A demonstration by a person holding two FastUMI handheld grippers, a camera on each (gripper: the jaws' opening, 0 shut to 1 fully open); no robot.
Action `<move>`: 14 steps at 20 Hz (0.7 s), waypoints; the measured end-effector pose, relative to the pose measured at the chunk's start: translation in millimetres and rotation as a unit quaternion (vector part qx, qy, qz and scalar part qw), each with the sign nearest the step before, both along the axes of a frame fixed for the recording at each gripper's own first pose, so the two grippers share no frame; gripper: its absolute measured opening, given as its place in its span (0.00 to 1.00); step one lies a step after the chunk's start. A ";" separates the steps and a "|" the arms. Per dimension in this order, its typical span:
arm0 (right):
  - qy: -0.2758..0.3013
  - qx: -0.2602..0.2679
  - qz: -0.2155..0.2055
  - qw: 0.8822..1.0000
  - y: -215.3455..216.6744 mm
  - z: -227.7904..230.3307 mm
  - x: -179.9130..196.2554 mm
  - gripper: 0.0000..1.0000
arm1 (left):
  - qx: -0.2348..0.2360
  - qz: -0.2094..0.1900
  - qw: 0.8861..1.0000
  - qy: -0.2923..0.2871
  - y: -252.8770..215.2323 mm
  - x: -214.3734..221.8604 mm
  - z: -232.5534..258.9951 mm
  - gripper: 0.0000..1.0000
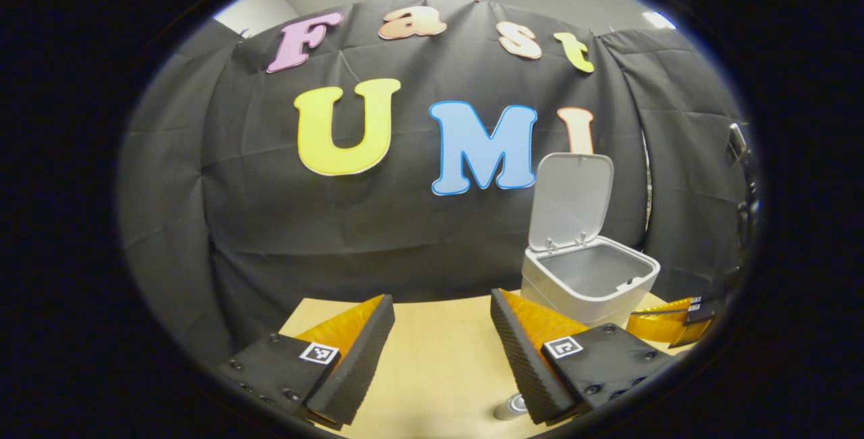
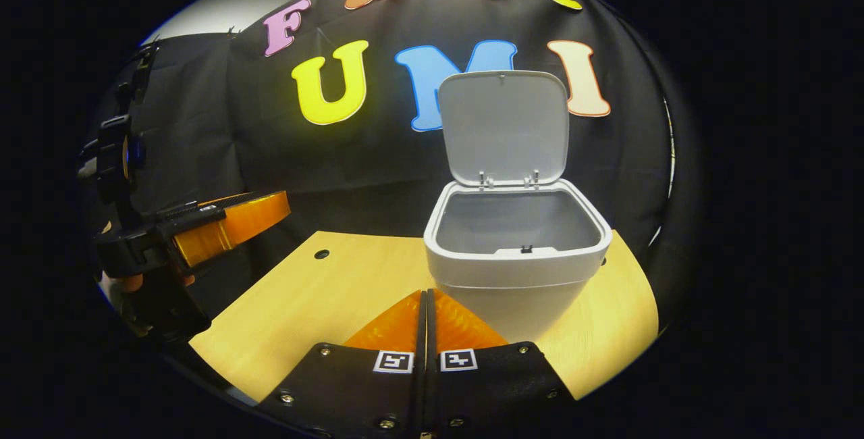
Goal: Press the lid of the desktop garbage bin to open it, pick up the crumpled paper on the desktop and throw it into the bin, then pick up the pop can on the desktop and drop it into the bin, and finally close the garbage bin lid.
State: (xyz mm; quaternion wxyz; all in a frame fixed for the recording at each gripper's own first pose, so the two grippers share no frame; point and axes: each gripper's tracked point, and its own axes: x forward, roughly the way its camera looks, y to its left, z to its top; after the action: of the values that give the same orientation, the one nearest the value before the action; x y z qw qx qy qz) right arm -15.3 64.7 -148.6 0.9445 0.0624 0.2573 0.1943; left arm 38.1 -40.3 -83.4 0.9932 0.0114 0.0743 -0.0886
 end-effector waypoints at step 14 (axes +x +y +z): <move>0.037 -0.010 0.064 0.997 45.7 -30.6 -19.5 0.35 | -0.005 0.054 0.999 0.006 52.1 -26.3 -4.1 0.95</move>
State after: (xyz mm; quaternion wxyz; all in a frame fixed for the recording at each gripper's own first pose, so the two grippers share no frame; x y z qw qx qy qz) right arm -34.8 110.4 -179.2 0.9205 0.0438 0.2976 0.2494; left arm 11.7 11.8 -87.5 0.9961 0.0021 0.0804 -0.0352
